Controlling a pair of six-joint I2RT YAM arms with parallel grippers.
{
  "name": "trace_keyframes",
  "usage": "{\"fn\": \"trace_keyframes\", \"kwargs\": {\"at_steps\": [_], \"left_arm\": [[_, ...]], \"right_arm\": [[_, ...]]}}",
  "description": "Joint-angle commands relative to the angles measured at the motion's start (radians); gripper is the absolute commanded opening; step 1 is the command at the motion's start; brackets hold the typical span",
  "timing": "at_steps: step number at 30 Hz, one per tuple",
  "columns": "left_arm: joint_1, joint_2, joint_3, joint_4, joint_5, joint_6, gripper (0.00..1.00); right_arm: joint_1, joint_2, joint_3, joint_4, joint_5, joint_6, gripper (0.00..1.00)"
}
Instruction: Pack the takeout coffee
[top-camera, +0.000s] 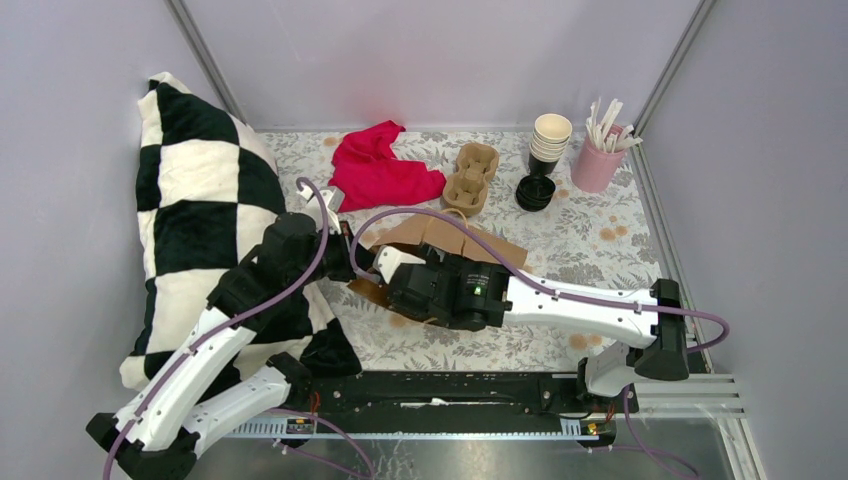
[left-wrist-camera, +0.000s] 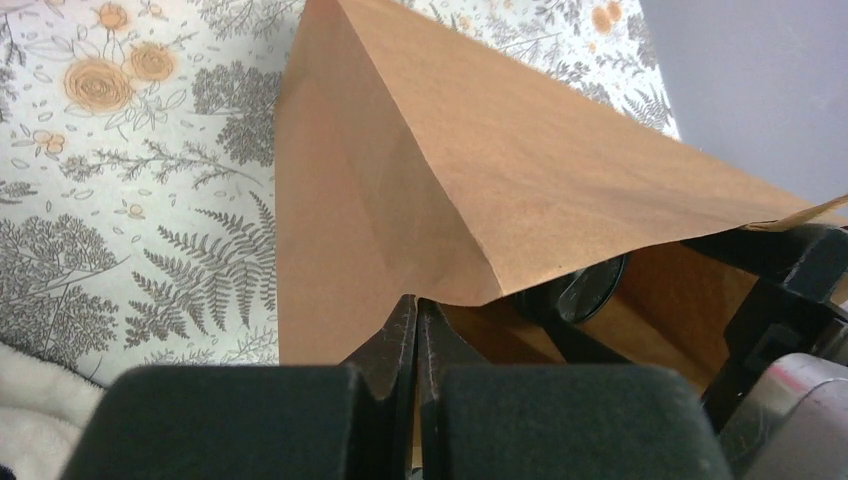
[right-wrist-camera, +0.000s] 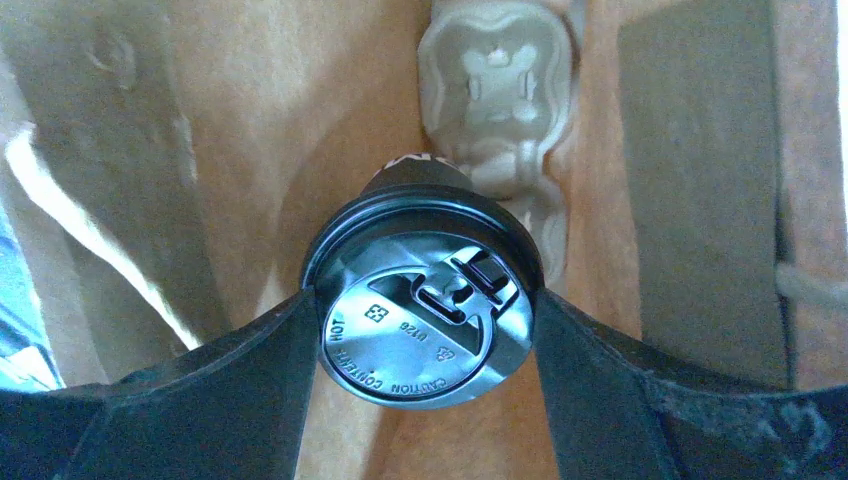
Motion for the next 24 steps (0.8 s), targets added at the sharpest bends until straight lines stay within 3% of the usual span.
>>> {"fn": "trace_keyframes", "kwargs": {"at_steps": [1, 7, 12, 19, 24], "left_arm": [[0.003, -0.01, -0.024, -0.011, -0.004, -0.007, 0.0], [0.002, 0.012, 0.04, -0.028, 0.0, -0.027, 0.0], [0.002, 0.015, 0.059, -0.038, 0.044, -0.049, 0.0], [0.002, 0.006, 0.042, -0.09, 0.048, 0.015, 0.0], [0.002, 0.008, 0.055, -0.117, 0.045, 0.057, 0.0]], "right_arm": [[0.009, -0.03, -0.062, 0.033, 0.029, 0.033, 0.68], [0.007, -0.015, -0.051, 0.039, 0.019, 0.008, 0.68], [0.008, 0.032, 0.001, 0.069, 0.107, -0.06, 0.68], [0.008, 0.024, -0.069, 0.305, 0.194, -0.149, 0.69], [0.006, 0.022, -0.144, 0.372, 0.205, -0.184, 0.69]]}}
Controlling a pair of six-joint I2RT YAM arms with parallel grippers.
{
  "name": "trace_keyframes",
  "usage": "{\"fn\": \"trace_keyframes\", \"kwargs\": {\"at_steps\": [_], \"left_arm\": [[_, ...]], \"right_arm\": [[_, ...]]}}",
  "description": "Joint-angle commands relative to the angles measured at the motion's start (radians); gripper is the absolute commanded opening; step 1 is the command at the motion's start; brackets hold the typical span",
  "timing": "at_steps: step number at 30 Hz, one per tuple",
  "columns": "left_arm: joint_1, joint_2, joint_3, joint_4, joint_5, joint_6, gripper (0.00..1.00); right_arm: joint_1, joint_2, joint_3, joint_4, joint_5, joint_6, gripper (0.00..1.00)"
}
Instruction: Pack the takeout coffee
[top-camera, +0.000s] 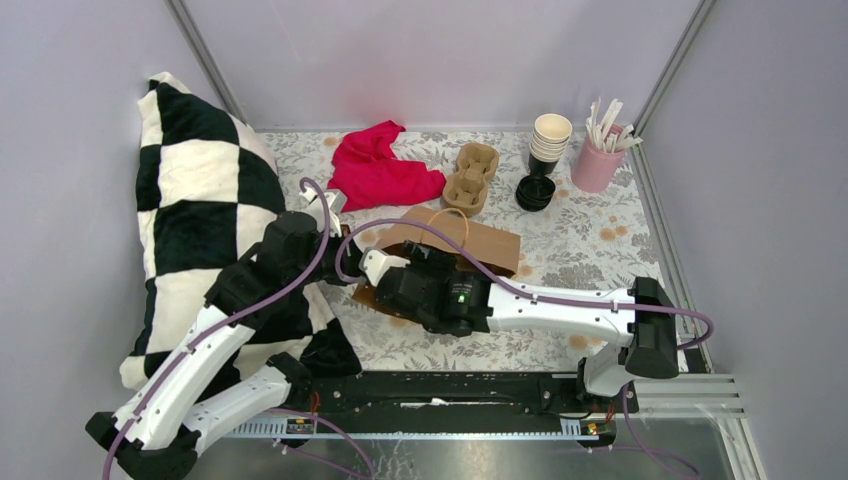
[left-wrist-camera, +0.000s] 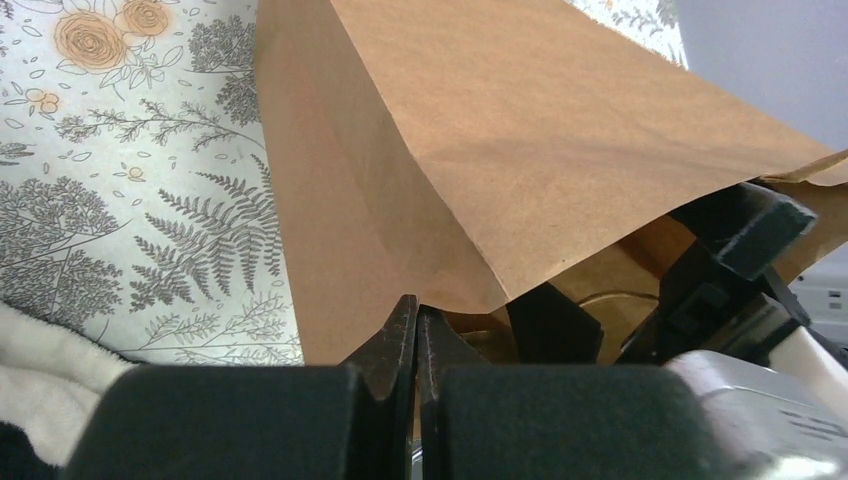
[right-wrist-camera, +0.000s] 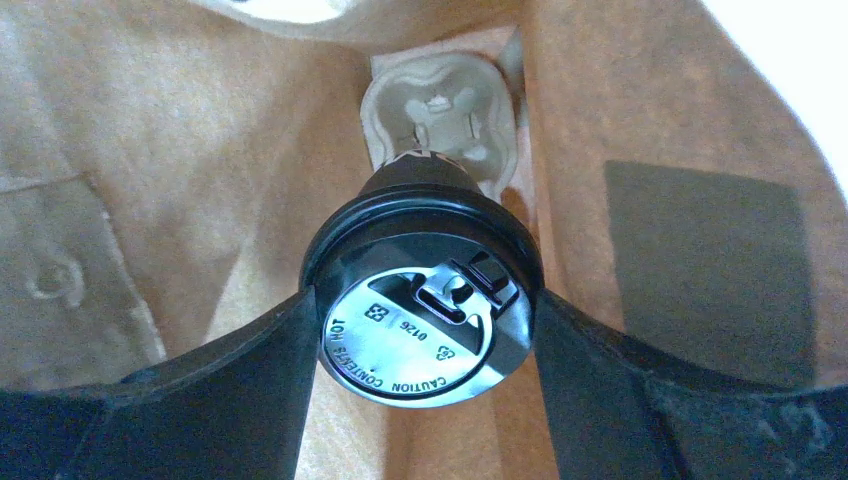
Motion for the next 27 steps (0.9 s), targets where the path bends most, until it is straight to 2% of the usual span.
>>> {"fn": "trace_keyframes", "kwargs": {"at_steps": [1, 12, 18, 23, 27], "left_arm": [[0.002, -0.004, 0.038, -0.043, 0.009, 0.065, 0.0], [0.002, 0.011, 0.076, -0.079, -0.018, 0.146, 0.0], [0.003, 0.011, 0.118, -0.126, -0.075, 0.177, 0.0], [0.002, 0.016, 0.155, -0.154, -0.097, 0.187, 0.0], [0.002, 0.016, 0.157, -0.162, -0.098, 0.188, 0.0]], "right_arm": [[0.006, -0.014, -0.057, 0.101, 0.074, -0.055, 0.69], [0.004, -0.044, -0.111, 0.038, 0.048, -0.035, 0.71], [0.004, 0.034, -0.01, -0.003, 0.024, -0.083, 0.7], [0.004, 0.023, -0.041, 0.012, 0.055, -0.094, 0.7], [0.004, -0.013, -0.038, -0.053, 0.04, -0.073, 0.7]]}}
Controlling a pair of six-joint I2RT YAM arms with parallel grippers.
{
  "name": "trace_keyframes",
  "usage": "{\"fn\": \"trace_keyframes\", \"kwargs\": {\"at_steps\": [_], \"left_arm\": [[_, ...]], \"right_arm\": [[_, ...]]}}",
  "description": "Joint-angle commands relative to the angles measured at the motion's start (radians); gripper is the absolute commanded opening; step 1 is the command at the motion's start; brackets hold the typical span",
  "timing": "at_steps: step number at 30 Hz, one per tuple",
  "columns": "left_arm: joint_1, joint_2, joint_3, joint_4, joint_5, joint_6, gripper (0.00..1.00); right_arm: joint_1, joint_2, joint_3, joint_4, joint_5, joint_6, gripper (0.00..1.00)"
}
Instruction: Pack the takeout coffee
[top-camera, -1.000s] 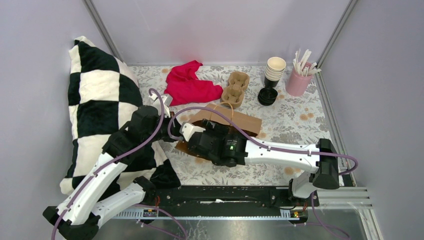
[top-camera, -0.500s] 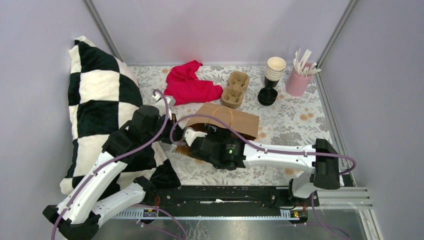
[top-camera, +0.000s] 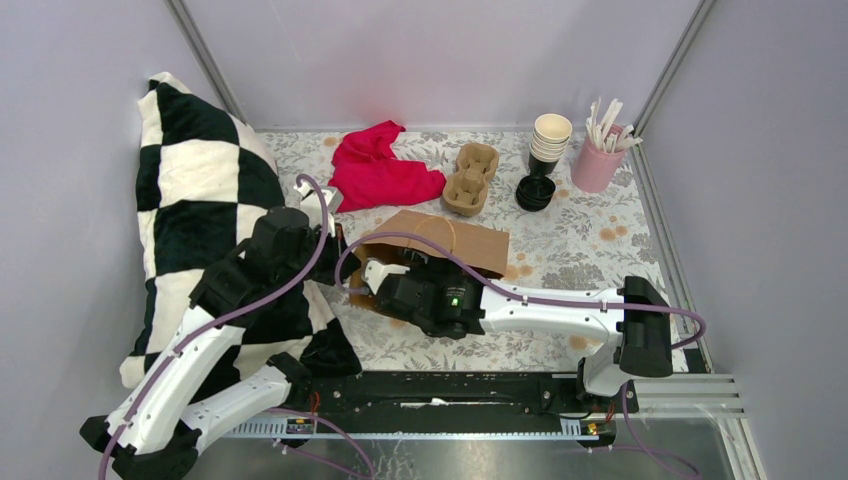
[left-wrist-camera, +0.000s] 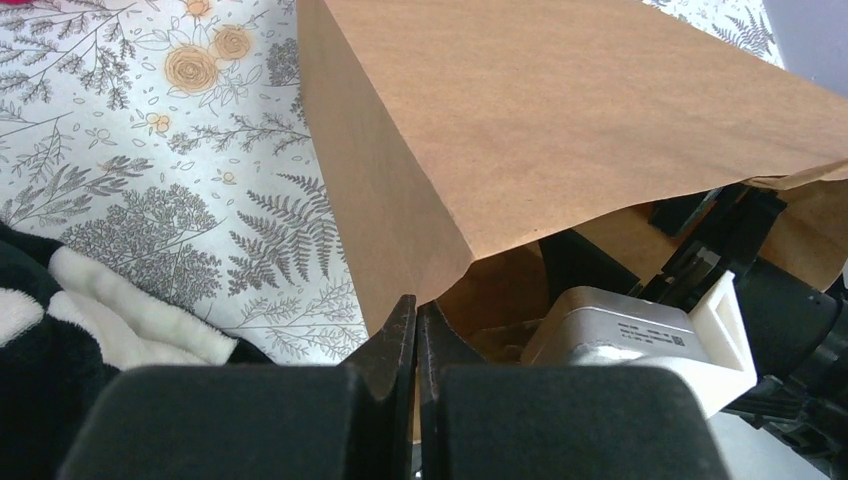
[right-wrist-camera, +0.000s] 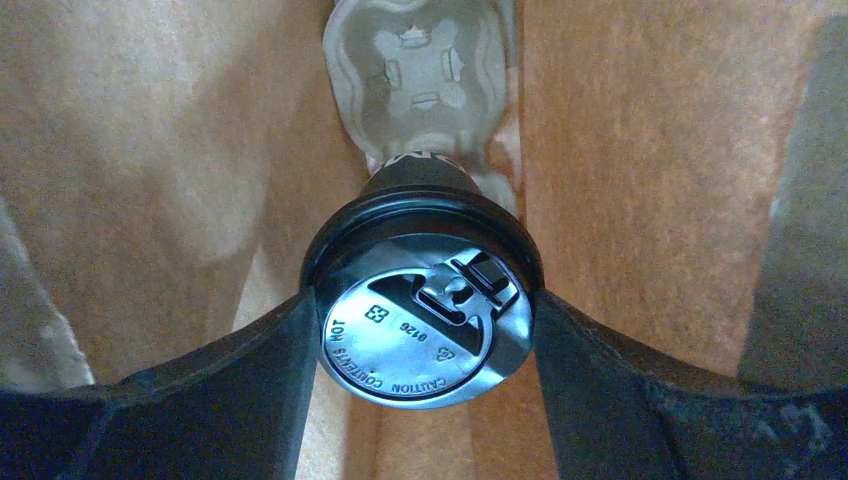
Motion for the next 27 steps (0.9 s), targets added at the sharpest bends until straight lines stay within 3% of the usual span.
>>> {"fn": "trace_keyframes", "kwargs": {"at_steps": [1, 7, 18, 27], "left_arm": [[0.002, 0.001, 0.039, -0.015, -0.027, 0.023, 0.0], [0.002, -0.005, 0.018, -0.024, -0.031, 0.024, 0.0], [0.002, 0.02, 0.059, -0.04, -0.03, 0.033, 0.0], [0.002, 0.046, 0.152, -0.117, -0.04, 0.032, 0.0]], "right_arm": [[0.004, -0.054, 0.014, -0.068, 0.004, 0.013, 0.7], [-0.007, -0.072, -0.081, -0.016, -0.048, -0.072, 0.7], [-0.038, 0.008, 0.002, -0.011, 0.052, -0.115, 0.7], [-0.038, 0.028, 0.142, -0.119, 0.044, -0.124, 0.7]]}}
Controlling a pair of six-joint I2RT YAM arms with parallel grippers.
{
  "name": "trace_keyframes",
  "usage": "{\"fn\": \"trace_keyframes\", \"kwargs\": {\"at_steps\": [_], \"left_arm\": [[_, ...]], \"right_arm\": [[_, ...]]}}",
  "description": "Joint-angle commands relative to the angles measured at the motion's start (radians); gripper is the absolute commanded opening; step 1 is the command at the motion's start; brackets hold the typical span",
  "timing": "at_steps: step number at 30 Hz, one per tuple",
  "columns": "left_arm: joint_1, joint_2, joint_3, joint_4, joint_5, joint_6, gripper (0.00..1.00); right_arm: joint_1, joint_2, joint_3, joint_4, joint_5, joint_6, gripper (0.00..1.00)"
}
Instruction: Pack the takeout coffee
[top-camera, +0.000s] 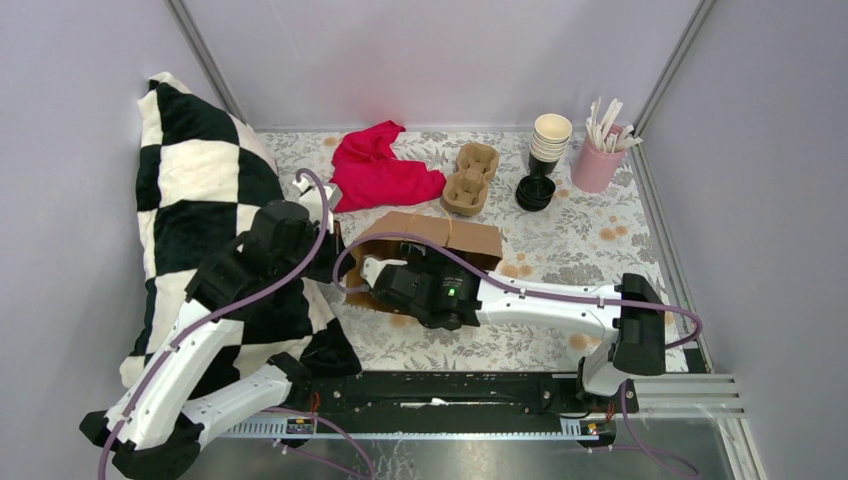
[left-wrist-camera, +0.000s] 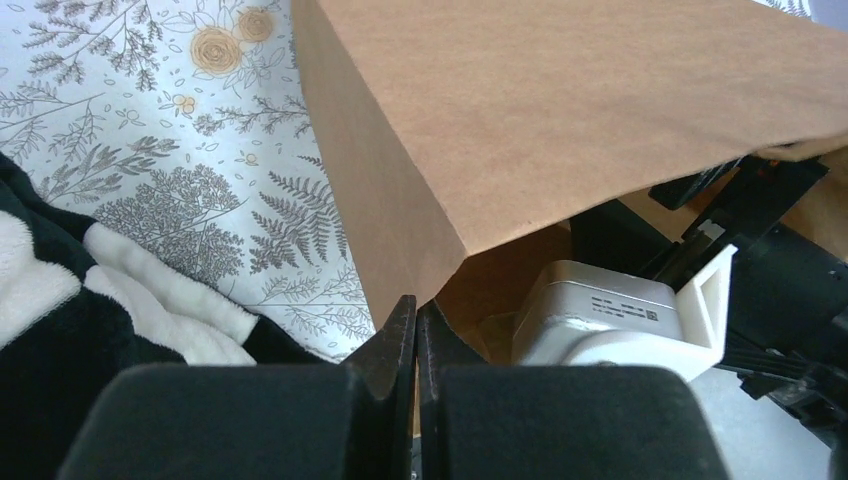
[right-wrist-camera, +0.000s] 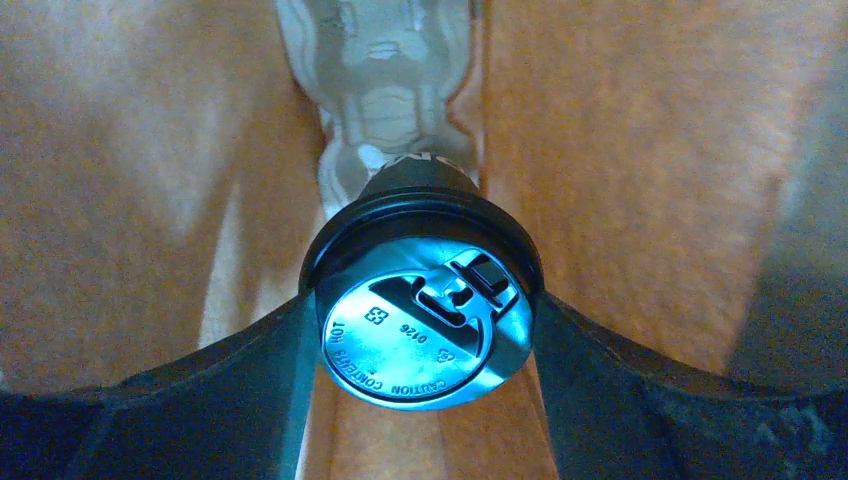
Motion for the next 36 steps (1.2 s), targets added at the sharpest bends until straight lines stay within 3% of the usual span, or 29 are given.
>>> {"fn": "trace_keyframes", "kwargs": {"at_steps": [1, 4, 15, 29, 36], "left_arm": [[0.002, 0.008, 0.097, -0.043, -0.012, 0.015, 0.0], [0.001, 0.013, 0.11, -0.078, 0.005, 0.017, 0.0], [0.001, -0.045, 0.022, -0.122, -0.053, 0.029, 0.0], [0.001, -0.067, 0.003, -0.146, -0.073, 0.007, 0.0], [0.001, -0.058, 0.007, -0.145, -0.082, 0.005, 0.0]], "right_arm": [[-0.003, 0.011, 0.132, -0.068, 0.024, -0.002, 0.7], [0.0, 0.009, 0.161, -0.098, -0.024, 0.014, 0.7], [-0.038, -0.048, -0.07, 0.087, -0.145, -0.045, 0.7], [-0.089, 0.002, 0.09, 0.107, -0.24, -0.085, 0.7], [-0.1, -0.011, 0.203, 0.027, -0.422, 0.006, 0.7]]}}
